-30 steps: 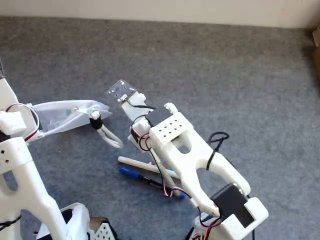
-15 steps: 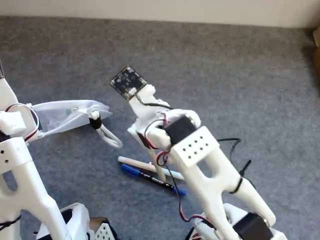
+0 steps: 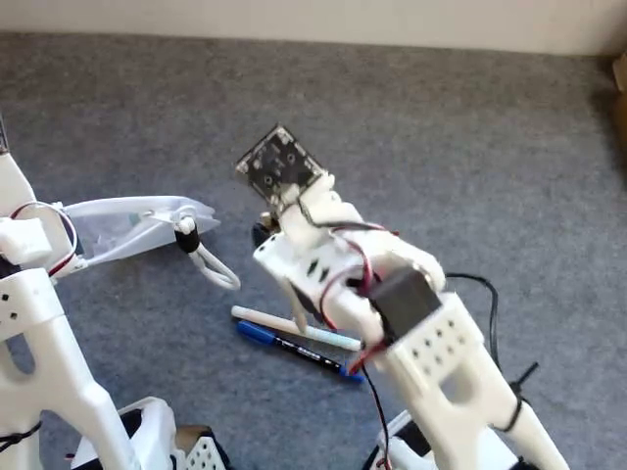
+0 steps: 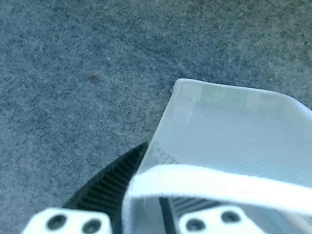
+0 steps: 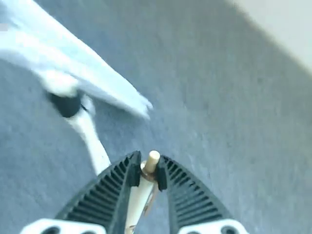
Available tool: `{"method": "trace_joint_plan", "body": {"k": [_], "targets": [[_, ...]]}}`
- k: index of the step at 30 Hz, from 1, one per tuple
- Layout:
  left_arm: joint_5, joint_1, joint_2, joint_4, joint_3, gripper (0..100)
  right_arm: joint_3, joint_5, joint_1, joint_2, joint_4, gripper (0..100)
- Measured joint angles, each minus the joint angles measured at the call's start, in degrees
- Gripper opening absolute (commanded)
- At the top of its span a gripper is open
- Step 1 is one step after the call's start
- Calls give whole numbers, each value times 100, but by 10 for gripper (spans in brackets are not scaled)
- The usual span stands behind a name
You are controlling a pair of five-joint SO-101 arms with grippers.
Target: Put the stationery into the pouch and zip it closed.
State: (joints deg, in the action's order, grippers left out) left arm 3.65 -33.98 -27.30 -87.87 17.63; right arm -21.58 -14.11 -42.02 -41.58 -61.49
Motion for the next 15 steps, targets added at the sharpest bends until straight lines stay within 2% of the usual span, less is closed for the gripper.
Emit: {"method": "trace_joint_plan", "body": {"k": [7,15], "targets": [[0,0,0,0,0,7,0,0,-563,-738,571,3],[0,0,0,0,0,7,0,0,-1037,-897,1231,3]]}}
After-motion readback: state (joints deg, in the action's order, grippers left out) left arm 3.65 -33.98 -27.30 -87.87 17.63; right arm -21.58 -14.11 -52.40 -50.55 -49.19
